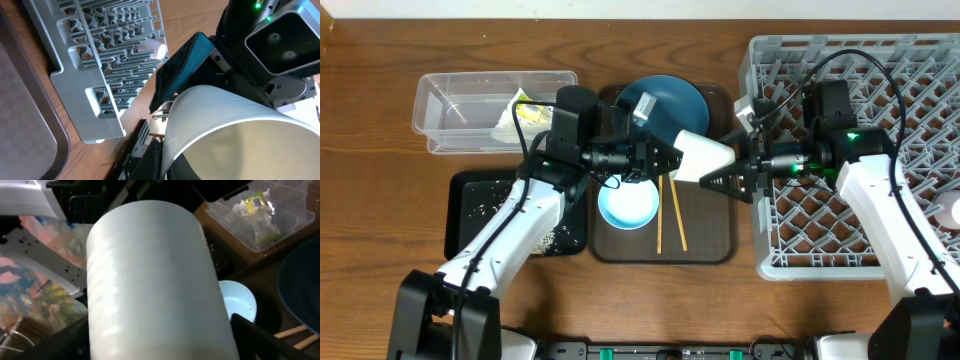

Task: Sort waste into correct bins and load items into the dishwasher rack
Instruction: 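Hand the cream cup from the left gripper to the right gripper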

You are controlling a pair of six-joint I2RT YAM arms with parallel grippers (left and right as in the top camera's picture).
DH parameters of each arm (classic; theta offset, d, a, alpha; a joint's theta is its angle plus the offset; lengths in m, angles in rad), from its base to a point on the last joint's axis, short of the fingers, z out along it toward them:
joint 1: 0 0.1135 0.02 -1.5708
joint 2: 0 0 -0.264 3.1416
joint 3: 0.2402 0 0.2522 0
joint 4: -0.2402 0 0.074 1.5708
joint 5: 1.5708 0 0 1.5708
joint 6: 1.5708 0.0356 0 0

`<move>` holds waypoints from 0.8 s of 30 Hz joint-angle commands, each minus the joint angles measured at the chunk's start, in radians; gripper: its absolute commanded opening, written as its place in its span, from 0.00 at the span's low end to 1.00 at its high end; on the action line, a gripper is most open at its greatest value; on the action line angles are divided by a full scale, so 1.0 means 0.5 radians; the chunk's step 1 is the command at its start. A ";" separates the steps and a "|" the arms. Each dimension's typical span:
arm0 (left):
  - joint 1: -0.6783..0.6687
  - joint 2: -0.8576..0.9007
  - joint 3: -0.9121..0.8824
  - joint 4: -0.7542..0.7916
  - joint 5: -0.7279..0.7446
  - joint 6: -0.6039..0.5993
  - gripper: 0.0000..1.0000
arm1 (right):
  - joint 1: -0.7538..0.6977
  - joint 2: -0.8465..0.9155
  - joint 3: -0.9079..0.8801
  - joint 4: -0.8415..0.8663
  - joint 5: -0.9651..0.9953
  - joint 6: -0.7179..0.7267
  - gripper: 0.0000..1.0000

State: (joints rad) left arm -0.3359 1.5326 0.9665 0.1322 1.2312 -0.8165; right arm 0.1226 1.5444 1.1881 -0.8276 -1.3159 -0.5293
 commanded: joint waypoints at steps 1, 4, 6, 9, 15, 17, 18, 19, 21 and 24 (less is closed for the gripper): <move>0.001 0.002 0.009 0.010 0.037 -0.026 0.06 | 0.019 -0.002 -0.009 0.012 -0.082 -0.014 0.77; 0.001 0.002 0.009 0.010 0.037 -0.032 0.06 | 0.019 -0.002 -0.009 0.040 -0.093 -0.014 0.71; 0.001 0.002 0.009 0.010 0.037 -0.037 0.06 | 0.019 -0.002 -0.009 0.058 -0.095 -0.014 0.67; 0.001 0.002 0.009 0.010 0.036 -0.040 0.06 | 0.019 -0.002 -0.009 0.063 -0.103 -0.014 0.65; 0.001 0.002 0.009 0.010 0.035 -0.040 0.07 | 0.019 -0.002 -0.009 0.063 -0.100 -0.014 0.55; 0.001 0.002 0.009 0.010 0.012 -0.037 0.12 | 0.019 -0.002 -0.009 0.061 -0.081 -0.014 0.51; 0.001 0.002 0.009 0.008 -0.011 -0.008 0.15 | 0.019 -0.002 -0.009 0.060 -0.043 -0.012 0.49; 0.001 0.002 0.009 0.008 -0.042 0.055 0.17 | 0.019 -0.002 -0.009 0.052 0.007 -0.011 0.47; 0.001 0.002 0.009 -0.014 -0.107 0.231 0.27 | 0.019 -0.002 -0.009 0.044 0.149 0.056 0.44; 0.002 0.002 0.009 -0.222 -0.332 0.490 0.28 | 0.018 -0.003 -0.009 0.040 0.538 0.285 0.40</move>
State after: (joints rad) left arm -0.3359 1.5326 0.9665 0.0746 1.1751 -0.7300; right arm 0.1223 1.5444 1.1881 -0.8040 -1.2209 -0.4850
